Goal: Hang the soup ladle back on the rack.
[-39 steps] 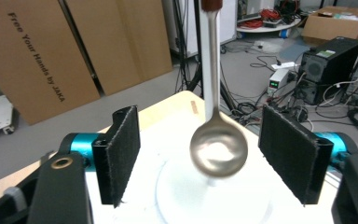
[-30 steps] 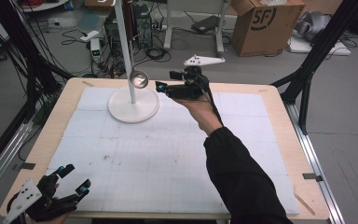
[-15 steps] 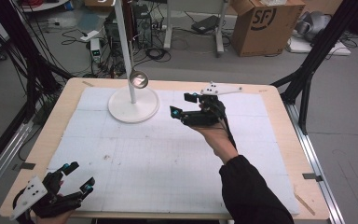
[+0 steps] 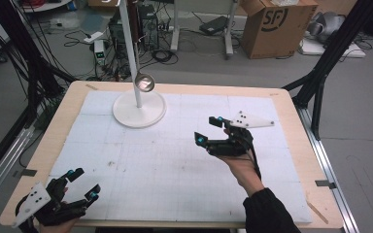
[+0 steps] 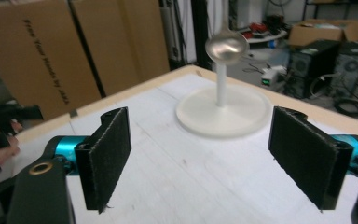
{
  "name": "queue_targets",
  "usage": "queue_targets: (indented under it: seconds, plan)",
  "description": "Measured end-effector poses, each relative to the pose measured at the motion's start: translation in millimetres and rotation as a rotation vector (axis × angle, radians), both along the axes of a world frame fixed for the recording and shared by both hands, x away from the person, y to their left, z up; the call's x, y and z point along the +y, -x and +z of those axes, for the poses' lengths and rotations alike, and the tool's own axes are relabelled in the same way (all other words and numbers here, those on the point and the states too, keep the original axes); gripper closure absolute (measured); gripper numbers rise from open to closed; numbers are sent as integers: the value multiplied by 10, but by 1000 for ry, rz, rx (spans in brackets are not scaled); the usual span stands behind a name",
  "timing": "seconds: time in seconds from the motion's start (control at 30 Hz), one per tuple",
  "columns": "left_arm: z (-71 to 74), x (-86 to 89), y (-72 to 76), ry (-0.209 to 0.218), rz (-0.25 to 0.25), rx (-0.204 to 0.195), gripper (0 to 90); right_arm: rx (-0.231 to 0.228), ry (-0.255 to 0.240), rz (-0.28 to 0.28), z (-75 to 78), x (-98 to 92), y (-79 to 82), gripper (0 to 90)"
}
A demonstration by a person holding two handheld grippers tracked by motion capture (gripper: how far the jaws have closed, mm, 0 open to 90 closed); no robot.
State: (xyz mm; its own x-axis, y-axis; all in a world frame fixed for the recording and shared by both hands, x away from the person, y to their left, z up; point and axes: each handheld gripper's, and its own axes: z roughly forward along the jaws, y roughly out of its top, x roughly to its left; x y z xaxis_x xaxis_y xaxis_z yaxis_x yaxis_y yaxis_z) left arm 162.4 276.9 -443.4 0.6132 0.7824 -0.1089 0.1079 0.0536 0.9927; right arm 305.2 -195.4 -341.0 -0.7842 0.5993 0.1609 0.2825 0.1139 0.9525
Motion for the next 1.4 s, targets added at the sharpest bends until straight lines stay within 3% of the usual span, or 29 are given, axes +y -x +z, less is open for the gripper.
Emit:
queue_targets:
  seconds: [0.13, 0.33, 0.47, 0.63, 0.83, 0.97, 1.4]
  plan:
    - [-3, -36, -22, 3, -23, -7, 196, -17, 54, -41, -114, -156, 164, 187]
    - [-11, -101, -157, 26, -47, -13, 195, -72, 16, -99, -257, -370, 415, 187]
    - [-27, -172, -301, 26, -77, -7, 191, -115, 25, -158, -394, -453, 552, 187]
    - [-56, -282, -456, 8, -107, -4, 189, -99, 6, -195, -544, -555, 647, 188]
    - [-52, -317, -497, 10, -107, -23, 186, -53, -27, -209, -693, -639, 724, 188]
    - [-54, -333, -515, 0, -110, -25, 183, -27, -15, -198, -754, -634, 762, 188]
    - [-55, -301, -488, -27, -90, -25, 179, 0, 19, -179, -851, -570, 839, 188]
